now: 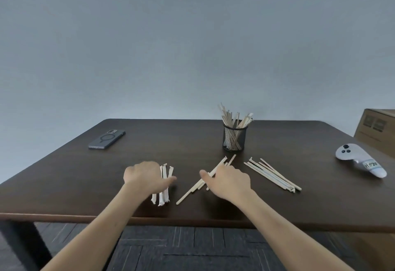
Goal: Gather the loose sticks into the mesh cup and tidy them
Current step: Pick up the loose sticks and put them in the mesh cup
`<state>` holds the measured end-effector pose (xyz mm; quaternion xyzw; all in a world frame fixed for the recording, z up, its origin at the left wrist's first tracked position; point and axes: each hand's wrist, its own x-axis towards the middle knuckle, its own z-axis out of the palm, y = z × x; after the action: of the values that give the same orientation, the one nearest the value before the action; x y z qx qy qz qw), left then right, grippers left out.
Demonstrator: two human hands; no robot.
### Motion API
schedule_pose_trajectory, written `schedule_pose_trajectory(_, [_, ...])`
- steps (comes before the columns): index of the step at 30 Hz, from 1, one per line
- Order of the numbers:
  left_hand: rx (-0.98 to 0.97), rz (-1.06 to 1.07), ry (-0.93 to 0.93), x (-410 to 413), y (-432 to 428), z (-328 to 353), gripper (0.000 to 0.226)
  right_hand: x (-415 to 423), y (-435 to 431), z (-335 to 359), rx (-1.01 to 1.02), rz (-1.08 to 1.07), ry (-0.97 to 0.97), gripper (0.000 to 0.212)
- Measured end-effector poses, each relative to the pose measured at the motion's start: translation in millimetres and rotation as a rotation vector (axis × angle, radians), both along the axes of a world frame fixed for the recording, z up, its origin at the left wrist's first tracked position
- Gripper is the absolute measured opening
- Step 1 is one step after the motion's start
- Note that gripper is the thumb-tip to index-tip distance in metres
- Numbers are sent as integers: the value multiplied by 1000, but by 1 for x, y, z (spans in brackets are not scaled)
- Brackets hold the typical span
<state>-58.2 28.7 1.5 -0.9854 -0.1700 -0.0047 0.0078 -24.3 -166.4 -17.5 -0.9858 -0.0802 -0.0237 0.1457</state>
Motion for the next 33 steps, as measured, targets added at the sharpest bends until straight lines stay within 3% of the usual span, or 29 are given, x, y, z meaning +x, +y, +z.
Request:
schedule_pose_trajectory(7, [-90, -72, 28, 12, -13, -7, 23, 3, 14, 9, -192, 26, -10, 53])
schedule_pose_trajectory(11, [-87, -52, 29, 15, -8, 4, 45, 11, 11, 18, -210, -2, -18, 62])
schedule_pose_trajectory(13, [-87, -52, 25, 18, -9, 7, 44, 12, 13, 17, -266, -2, -17, 67])
schedule_pose_trajectory(18, [-60, -65, 15, 26, -21, 9, 20, 13, 19, 22, -345, -1, 22, 36])
schedule_pose_trajectory(23, [-32, -89, 37, 28, -34, 4, 3, 13, 13, 31, -366, -27, 35, 44])
schedule_pose_trajectory(27, [45, -109, 5, 29, -46, -16, 27, 15, 9, 27, -367, -43, 39, 43])
schedule_pose_trajectory(33, [61, -56, -114, 30, -50, -40, 38, 12, 2, 0, -249, -123, 15, 48])
